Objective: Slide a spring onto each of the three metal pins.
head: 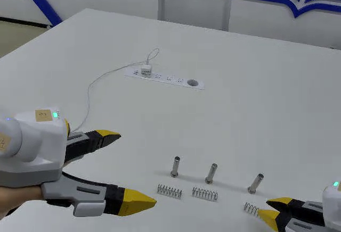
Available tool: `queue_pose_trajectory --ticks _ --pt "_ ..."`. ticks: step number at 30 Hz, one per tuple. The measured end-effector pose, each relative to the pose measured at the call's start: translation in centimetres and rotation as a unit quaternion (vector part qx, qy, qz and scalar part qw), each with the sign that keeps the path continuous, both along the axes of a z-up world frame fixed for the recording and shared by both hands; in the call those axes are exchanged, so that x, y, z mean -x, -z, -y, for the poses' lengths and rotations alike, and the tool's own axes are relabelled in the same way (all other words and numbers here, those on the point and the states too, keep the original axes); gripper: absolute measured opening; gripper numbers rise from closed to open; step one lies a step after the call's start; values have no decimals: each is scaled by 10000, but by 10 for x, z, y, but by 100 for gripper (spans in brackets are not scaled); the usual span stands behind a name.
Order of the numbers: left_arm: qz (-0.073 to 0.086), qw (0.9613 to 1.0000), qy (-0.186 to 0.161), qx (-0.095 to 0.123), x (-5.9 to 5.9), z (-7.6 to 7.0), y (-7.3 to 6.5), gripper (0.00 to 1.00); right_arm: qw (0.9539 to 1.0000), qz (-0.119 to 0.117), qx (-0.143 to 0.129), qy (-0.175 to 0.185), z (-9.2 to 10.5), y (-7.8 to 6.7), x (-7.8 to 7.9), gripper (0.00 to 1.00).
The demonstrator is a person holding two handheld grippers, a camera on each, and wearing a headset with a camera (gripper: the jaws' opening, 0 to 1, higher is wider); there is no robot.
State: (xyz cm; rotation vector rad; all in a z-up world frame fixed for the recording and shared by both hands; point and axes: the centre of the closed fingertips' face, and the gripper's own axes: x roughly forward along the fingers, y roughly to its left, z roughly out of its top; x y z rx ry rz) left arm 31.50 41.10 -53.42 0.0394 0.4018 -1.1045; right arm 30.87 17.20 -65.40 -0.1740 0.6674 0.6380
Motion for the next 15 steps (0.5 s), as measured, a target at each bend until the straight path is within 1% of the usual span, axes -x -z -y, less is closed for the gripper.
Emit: queue_pose_trajectory --ticks 3,6,12,13,14,15 --pt "-35 10000 4 -9 1 0 1 98 9999 -95 -97 30 1 5 1 19" --pt "-72 10000 4 -34 2 -1 2 97 9998 -178 -89 -64 0 11 4 19" --pt "-113 9999 15 -73 1 -1 4 97 9997 -209 -89 -79 2 15 1 18" --pt "-119 9999 20 -78 1 0 4 97 9997 -225 -109 -72 2 17 1 18" --pt "-127 9999 24 -83 2 0 5 97 9998 -165 -136 -44 2 15 -1 18" --pt "-130 9999 25 -84 2 0 5 97 9996 -214 -201 -20 1 16 0 17"
